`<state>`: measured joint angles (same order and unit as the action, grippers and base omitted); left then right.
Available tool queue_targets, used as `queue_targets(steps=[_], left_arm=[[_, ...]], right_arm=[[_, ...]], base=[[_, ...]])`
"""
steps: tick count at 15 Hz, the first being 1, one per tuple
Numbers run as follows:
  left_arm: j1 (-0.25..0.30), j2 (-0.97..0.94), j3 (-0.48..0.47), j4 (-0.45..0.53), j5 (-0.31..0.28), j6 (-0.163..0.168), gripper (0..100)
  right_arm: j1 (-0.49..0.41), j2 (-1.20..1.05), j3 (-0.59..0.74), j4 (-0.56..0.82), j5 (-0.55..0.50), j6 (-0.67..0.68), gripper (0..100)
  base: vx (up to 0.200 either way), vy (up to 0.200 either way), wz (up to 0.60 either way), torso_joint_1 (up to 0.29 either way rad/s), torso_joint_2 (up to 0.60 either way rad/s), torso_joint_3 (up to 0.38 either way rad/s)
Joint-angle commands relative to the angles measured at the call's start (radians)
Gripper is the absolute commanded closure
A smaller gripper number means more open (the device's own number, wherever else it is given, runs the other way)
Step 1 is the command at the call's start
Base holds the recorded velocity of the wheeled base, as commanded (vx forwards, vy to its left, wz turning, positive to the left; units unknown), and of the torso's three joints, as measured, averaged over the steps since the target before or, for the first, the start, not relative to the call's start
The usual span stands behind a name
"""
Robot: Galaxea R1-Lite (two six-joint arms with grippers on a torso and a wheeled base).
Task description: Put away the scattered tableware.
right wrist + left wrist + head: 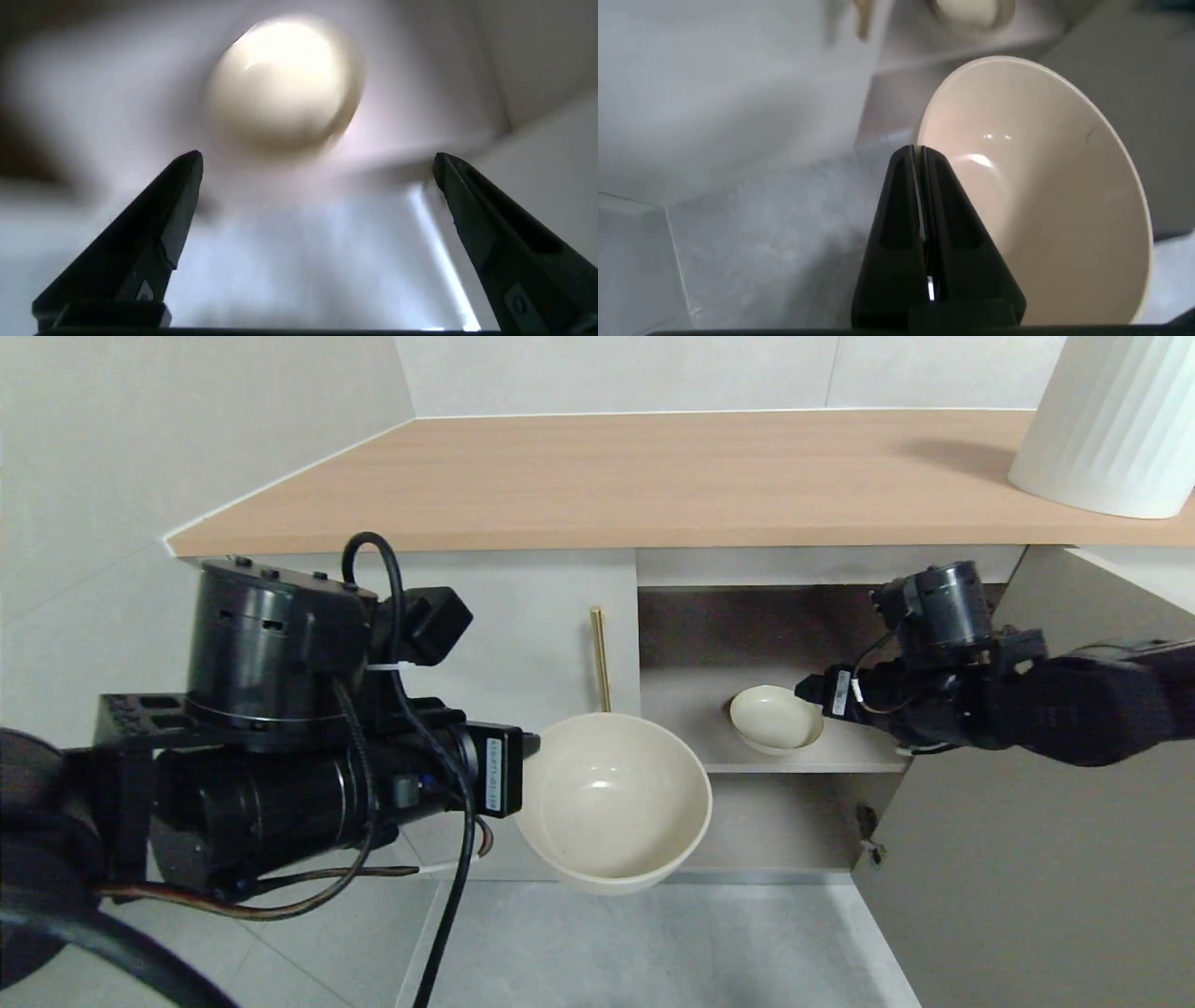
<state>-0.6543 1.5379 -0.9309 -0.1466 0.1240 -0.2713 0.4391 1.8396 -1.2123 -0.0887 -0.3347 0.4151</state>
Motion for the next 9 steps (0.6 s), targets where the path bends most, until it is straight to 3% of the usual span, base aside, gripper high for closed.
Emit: queue_targets(steps=[1,3,6,9], left_arm=[[-0.028,0.073,-0.002,-0.001,0.003,0.000,100],[-0.036,0.102,0.000,-0.004,0.011,0.001,100],[-0.071,0.150,0.021,-0.102,0.088,0.003,100],[-0.096,0.160,0.049,-0.195,0.117,0.003,100]], right_arm=[[0.122,-0.287,0.036,0.193,0.094,-0.007,0],[0.178,-0.332,0.042,0.245,0.114,-0.018,0],[0.282,-0.344,0.080,0.285,0.114,-0.025,0],[0.357,-0.313,0.120,0.294,0.115,-0.038,0]], base=[[0.000,0.000,0.00,0.000,0.00,0.000],[0.000,0.000,0.00,0.000,0.00,0.000],[0.000,0.000,0.00,0.000,0.00,0.000],[0.000,0.000,0.00,0.000,0.00,0.000]])
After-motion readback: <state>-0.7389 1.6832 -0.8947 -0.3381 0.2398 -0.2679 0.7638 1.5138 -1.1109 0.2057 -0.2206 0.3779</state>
